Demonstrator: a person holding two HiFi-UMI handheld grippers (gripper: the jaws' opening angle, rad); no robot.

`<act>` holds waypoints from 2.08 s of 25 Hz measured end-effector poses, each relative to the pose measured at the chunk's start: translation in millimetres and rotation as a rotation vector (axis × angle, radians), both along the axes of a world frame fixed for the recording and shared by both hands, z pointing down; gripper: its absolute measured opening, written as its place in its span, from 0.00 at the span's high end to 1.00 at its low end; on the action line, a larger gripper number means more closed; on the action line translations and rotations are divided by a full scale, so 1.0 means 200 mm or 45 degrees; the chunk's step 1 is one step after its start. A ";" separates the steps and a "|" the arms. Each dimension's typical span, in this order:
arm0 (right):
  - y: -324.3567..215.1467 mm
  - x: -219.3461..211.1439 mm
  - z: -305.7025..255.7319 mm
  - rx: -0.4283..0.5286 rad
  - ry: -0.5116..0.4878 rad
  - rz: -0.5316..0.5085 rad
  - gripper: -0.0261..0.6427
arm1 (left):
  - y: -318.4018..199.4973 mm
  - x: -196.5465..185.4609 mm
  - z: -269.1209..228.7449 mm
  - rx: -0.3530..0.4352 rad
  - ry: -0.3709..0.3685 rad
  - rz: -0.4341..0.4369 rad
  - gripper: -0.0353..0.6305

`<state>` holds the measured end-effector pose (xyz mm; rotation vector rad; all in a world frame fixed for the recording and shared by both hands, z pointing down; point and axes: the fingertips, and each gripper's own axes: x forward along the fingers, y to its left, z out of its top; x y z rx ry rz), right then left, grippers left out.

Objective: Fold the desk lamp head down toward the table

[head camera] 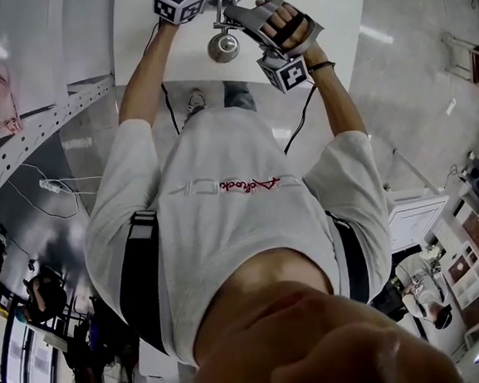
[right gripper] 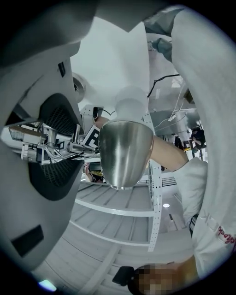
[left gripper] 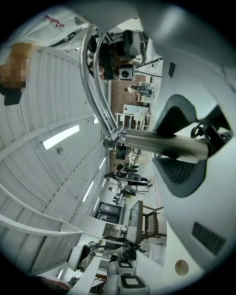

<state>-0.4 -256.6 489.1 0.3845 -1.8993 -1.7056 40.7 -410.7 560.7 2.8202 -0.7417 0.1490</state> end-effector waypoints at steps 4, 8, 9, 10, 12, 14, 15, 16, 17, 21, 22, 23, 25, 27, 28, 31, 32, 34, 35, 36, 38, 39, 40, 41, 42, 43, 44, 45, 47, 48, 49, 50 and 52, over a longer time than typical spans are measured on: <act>0.00 -0.01 0.00 0.034 -0.013 -0.006 0.69 | 0.00 0.00 0.00 0.000 0.003 0.002 0.68; 0.01 -0.01 0.00 0.031 -0.061 -0.015 0.70 | 0.01 -0.01 0.00 0.001 0.005 0.001 0.68; 0.01 -0.01 0.00 0.029 -0.071 -0.013 0.70 | 0.01 -0.01 0.01 0.001 0.006 0.001 0.68; 0.01 -0.01 0.00 0.027 -0.081 -0.011 0.70 | 0.00 -0.01 0.01 0.000 0.008 0.002 0.68; 0.01 -0.01 0.01 0.028 -0.092 -0.009 0.70 | 0.00 -0.01 0.01 -0.001 0.010 0.005 0.68; 0.01 -0.01 0.03 0.039 -0.081 -0.015 0.70 | 0.00 -0.01 0.00 -0.003 0.011 0.008 0.68; 0.02 -0.01 0.04 0.047 -0.077 -0.018 0.70 | 0.00 -0.01 0.00 -0.003 0.012 0.008 0.68; 0.02 -0.01 0.05 0.057 -0.078 -0.019 0.70 | 0.00 -0.01 0.00 -0.003 0.012 0.008 0.68; 0.02 -0.01 0.06 0.066 -0.088 -0.017 0.70 | 0.01 -0.01 0.00 -0.003 0.012 0.009 0.68; 0.02 -0.01 0.07 0.105 -0.130 -0.023 0.70 | 0.00 -0.01 -0.01 -0.004 0.014 0.012 0.68; 0.02 -0.01 0.07 0.113 -0.134 -0.025 0.70 | 0.00 0.00 -0.01 -0.004 0.013 0.013 0.68; 0.02 -0.01 0.07 0.119 -0.138 -0.026 0.70 | 0.00 0.00 -0.02 -0.003 0.013 0.015 0.68; 0.02 -0.01 0.07 0.126 -0.147 -0.028 0.70 | 0.00 0.00 -0.02 -0.002 0.016 0.016 0.68; 0.02 -0.01 0.07 0.126 -0.150 -0.036 0.69 | 0.00 0.00 -0.03 -0.002 0.020 0.014 0.68; 0.02 -0.01 0.08 0.122 -0.151 -0.041 0.69 | 0.00 0.00 -0.03 -0.002 0.021 0.014 0.68; 0.03 -0.01 0.10 0.113 -0.149 -0.045 0.69 | 0.00 0.00 -0.03 -0.002 0.020 0.014 0.68; 0.03 -0.01 0.11 0.109 -0.147 -0.045 0.68 | 0.00 0.00 -0.03 -0.002 0.019 0.014 0.68; 0.03 -0.01 0.13 0.097 -0.144 -0.045 0.68 | 0.00 0.00 -0.03 -0.001 0.018 0.013 0.68; 0.03 -0.01 0.14 0.092 -0.147 -0.043 0.67 | 0.00 0.00 -0.03 -0.001 0.018 0.012 0.68; 0.03 -0.01 0.14 0.089 -0.150 -0.040 0.67 | 0.00 0.00 -0.03 -0.001 0.018 0.011 0.68; 0.03 -0.01 0.14 0.088 -0.151 -0.031 0.67 | 0.00 0.00 -0.03 0.000 0.017 0.010 0.68; 0.02 -0.01 0.14 0.088 -0.147 -0.029 0.67 | 0.00 0.00 -0.03 0.000 0.015 0.009 0.68; 0.02 -0.01 0.14 0.088 -0.141 -0.028 0.67 | 0.00 0.00 -0.03 0.001 0.012 0.006 0.68; 0.02 -0.01 0.15 0.084 -0.132 -0.025 0.66 | 0.00 0.00 -0.03 0.000 0.009 0.003 0.68; 0.02 -0.01 0.16 0.072 -0.124 -0.019 0.65 | 0.00 0.00 -0.02 -0.001 0.006 0.000 0.68; 0.02 0.00 0.17 0.052 -0.122 -0.007 0.63 | 0.01 0.00 -0.02 -0.003 0.005 -0.002 0.68; 0.02 0.01 0.18 0.027 -0.127 0.011 0.59 | 0.01 -0.01 -0.01 -0.003 0.007 -0.003 0.67; 0.01 0.02 0.19 0.004 -0.140 0.036 0.56 | 0.01 -0.01 -0.02 -0.001 0.010 -0.006 0.67; -0.01 0.06 0.17 -0.019 -0.177 0.086 0.56 | 0.02 -0.02 -0.02 0.018 0.005 -0.014 0.66; -0.02 0.07 0.16 -0.023 -0.192 0.102 0.56 | 0.02 -0.02 -0.03 0.027 -0.002 -0.018 0.66; -0.02 0.09 0.15 -0.026 -0.196 0.110 0.56 | 0.02 -0.03 -0.03 0.031 -0.009 -0.020 0.66; -0.03 0.10 0.15 -0.027 -0.186 0.114 0.56 | 0.02 -0.04 -0.03 0.032 -0.014 -0.024 0.66; -0.02 0.11 0.17 -0.030 -0.157 0.122 0.56 | 0.03 -0.06 -0.02 0.029 -0.021 -0.036 0.66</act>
